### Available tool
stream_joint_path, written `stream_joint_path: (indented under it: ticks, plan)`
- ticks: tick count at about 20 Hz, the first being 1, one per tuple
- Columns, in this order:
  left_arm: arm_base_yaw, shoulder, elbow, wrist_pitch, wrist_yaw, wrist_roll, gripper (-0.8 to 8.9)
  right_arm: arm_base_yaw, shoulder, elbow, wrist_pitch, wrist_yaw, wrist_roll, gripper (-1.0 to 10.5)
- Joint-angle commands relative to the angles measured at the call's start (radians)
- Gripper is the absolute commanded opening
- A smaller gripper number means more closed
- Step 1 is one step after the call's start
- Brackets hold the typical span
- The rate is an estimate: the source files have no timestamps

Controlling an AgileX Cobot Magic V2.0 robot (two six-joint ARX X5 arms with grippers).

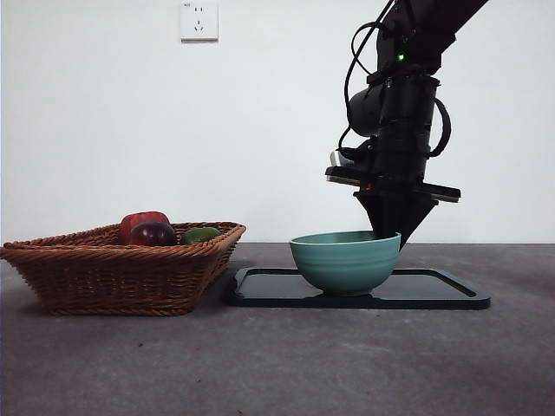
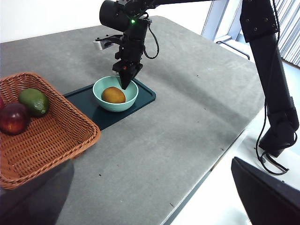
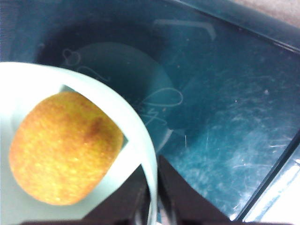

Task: Pick up the wifruite, put it on the bowl, pick up the plate, put it on desk

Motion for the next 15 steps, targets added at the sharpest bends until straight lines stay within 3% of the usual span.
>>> stream_joint_path:
  ticks: [1,3,4,9,12,15]
  plan:
    - [-0.011,0.004,0.009,0.011,0.001,0.001,6.26,0.003,0.026,0.023,0.000,0.005,-0.014,0.6]
    - [-0.011,0.004,0.009,0.011,0.001,0.001,6.26,-0.001,0.023,0.029,0.003,0.014,-0.016,3.2]
    - [-0.011,0.004,0.009,0.011,0.001,0.001,6.26,-0.004,0.014,0.043,0.002,0.026,-0.013,4.0]
    - [-0.011,0.004,0.009,0.011,0.001,0.001,6.26,-0.009,-0.126,0.198,-0.098,0.089,-0.019,5.1]
    - [-0.011,0.004,0.009,0.018,0.001,0.001,6.26,-0.009,-0.274,0.190,-0.206,0.136,-0.021,5.6]
    - [-0.011,0.004,0.009,0.034,0.001,0.001,6.26,-0.009,-0.484,0.091,-0.206,0.135,-0.028,5.6]
